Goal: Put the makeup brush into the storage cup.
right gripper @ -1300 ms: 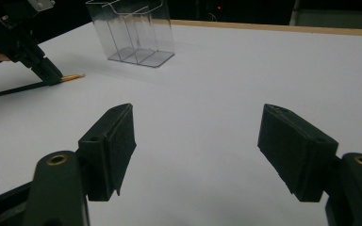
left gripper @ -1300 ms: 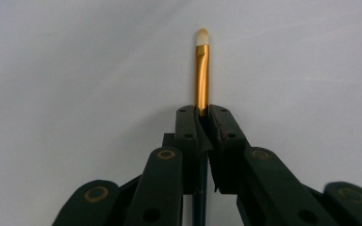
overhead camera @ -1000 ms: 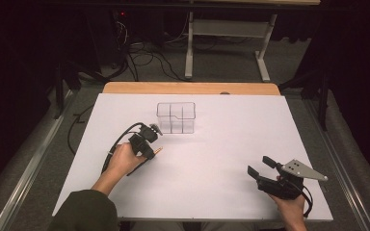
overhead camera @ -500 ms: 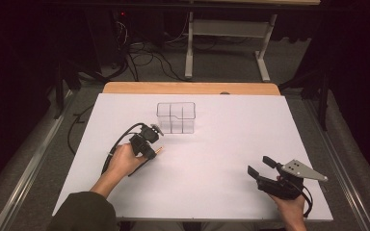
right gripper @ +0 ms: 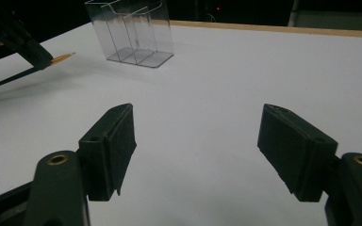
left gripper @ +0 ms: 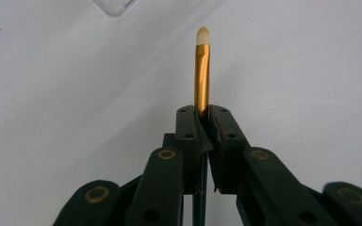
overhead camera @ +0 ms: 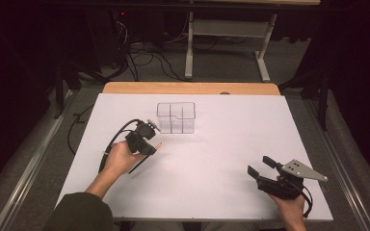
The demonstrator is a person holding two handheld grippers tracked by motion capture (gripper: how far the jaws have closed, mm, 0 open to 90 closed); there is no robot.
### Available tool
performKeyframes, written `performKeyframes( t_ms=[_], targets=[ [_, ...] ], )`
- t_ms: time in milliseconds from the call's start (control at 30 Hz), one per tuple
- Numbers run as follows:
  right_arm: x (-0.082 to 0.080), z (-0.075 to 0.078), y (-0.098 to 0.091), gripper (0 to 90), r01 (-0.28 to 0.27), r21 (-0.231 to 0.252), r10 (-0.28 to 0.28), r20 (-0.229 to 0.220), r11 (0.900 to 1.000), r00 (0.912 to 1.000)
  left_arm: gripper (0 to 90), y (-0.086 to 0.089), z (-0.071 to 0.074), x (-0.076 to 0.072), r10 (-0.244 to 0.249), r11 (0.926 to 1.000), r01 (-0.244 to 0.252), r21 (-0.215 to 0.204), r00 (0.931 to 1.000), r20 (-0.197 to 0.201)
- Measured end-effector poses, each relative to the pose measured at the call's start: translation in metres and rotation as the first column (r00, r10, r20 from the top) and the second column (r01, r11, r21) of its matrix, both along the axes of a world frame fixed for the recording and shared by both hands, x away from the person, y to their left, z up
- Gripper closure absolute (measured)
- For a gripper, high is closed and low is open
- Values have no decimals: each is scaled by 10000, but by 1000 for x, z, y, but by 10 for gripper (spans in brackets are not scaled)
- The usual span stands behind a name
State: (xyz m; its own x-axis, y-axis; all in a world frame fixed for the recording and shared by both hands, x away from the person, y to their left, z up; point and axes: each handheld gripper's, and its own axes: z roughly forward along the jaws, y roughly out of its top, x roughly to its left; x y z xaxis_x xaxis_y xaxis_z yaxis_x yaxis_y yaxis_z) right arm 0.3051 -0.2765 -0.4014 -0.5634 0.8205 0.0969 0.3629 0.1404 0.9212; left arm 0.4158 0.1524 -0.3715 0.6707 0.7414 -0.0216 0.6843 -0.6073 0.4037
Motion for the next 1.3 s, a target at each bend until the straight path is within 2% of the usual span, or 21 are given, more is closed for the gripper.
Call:
performKeyframes(
  t_ms=[233, 567, 1067, 1300],
  targets=[
    [0, 0, 0, 300, 0, 17, 0, -22, 10000, 10000, 833, 5, 11, -2, 46, 9997, -39, -241, 9995, 297],
    [0, 0, 0, 299, -3, 27, 3, -26, 10000, 10000, 834, 12, 27, -9, 72, 9968, -8, -793, 9968, 792],
    [0, 0, 1, 299, -10, 26, 10, -28, 10000, 10000, 834, 18, 37, -12, 243, 9894, -73, -1454, 9930, 1155],
    [0, 0, 1, 299, -9, 11, 9, -21, 10000, 10000, 834, 18, 42, -14, 182, 9864, 46, -1643, 9904, 1371]
  ],
)
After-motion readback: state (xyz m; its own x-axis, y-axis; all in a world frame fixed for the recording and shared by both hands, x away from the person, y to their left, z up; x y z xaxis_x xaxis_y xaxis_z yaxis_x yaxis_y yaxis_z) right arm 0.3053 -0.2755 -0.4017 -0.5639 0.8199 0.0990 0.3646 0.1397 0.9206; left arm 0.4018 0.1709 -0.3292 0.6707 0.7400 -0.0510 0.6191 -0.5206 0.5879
